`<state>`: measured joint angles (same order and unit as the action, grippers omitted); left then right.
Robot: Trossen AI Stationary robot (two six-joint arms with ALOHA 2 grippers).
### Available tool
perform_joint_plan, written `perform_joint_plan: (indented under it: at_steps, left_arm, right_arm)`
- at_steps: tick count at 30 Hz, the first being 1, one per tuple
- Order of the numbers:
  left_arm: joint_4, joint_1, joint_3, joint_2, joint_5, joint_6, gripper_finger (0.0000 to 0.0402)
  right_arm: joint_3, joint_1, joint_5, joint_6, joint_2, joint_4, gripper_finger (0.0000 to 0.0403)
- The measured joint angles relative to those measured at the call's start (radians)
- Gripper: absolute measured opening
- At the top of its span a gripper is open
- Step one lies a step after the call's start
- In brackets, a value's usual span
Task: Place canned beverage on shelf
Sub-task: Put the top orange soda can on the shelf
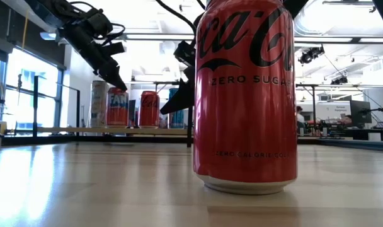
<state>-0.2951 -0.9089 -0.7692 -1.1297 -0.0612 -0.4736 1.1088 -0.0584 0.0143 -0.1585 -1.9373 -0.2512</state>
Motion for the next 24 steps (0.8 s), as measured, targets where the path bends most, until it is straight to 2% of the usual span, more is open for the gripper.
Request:
perform_joint_plan:
  at_steps: [3,7,11,15,21,24]
  left_arm:
    - [0.005,0.0,0.0,0.001,0.007,0.001,0.0328]
    - [0.011,0.003,0.0,0.03,0.084,0.035,0.0321]
    - [0.016,0.019,0.0,0.096,0.152,0.131,0.0311]
    - [0.009,0.052,0.0,0.173,0.16,0.246,0.0291]
    - [-0.062,0.166,0.004,0.237,0.166,0.361,0.0224]
    - [-0.07,0.248,0.042,0.238,0.255,0.365,0.0163]
  right_arm:
    - [0.0,0.0,0.0,0.0,0.0,0.0,0.0]
    - [0.0,0.0,0.0,0.0,0.0,0.0,0.0]
    - [0.0,0.0,0.0,0.0,0.0,0.0,0.0]
    - [0.0,0.0,0.0,0.0,0.0,0.0,0.0]
    - [0.0,0.0,0.0,0.0,0.0,0.0,0.0]
    - [0.0,0.0,0.0,0.0,0.0,0.0,0.0]
